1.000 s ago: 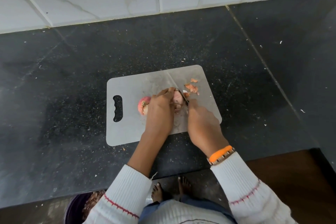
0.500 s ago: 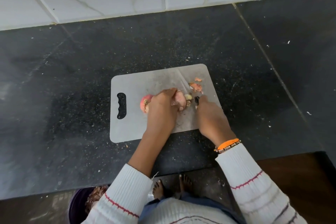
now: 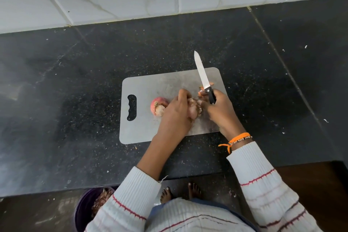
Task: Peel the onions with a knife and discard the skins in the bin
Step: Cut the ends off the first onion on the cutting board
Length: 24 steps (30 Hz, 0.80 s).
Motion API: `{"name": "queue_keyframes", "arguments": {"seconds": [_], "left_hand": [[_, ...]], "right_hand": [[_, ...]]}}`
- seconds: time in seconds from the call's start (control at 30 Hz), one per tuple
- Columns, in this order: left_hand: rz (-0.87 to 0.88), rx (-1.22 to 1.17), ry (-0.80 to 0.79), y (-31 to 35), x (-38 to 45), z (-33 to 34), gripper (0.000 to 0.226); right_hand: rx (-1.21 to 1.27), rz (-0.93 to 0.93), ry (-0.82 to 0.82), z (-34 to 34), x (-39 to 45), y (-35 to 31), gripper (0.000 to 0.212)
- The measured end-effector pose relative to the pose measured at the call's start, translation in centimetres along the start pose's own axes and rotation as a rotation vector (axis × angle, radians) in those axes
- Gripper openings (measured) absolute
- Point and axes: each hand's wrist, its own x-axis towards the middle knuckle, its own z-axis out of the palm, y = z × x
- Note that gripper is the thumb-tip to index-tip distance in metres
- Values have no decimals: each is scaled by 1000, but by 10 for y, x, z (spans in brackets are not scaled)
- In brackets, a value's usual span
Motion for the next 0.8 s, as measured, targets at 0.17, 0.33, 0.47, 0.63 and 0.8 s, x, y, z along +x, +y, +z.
{"name": "queue_keyframes", "arguments": {"seconds": [0.17, 0.33, 0.47, 0.63, 0.8], "left_hand": [[30, 41, 45, 0, 0, 2, 53], [-19, -21, 148, 0, -5, 8, 48], [-133, -312, 200, -4, -3, -4, 54], [-417, -1001, 115, -5, 0, -17, 56], [-644, -1513, -1, 2, 4, -19, 48]], "right_hand": [[-55, -9, -18, 2, 2, 4, 15], [-253, -73, 126, 6, -1, 5, 26], [-277, -85, 203, -2, -2, 11, 18], [-255, -161, 136, -6, -9, 3, 21], [-167, -271, 110, -5, -29, -12, 24]]}}
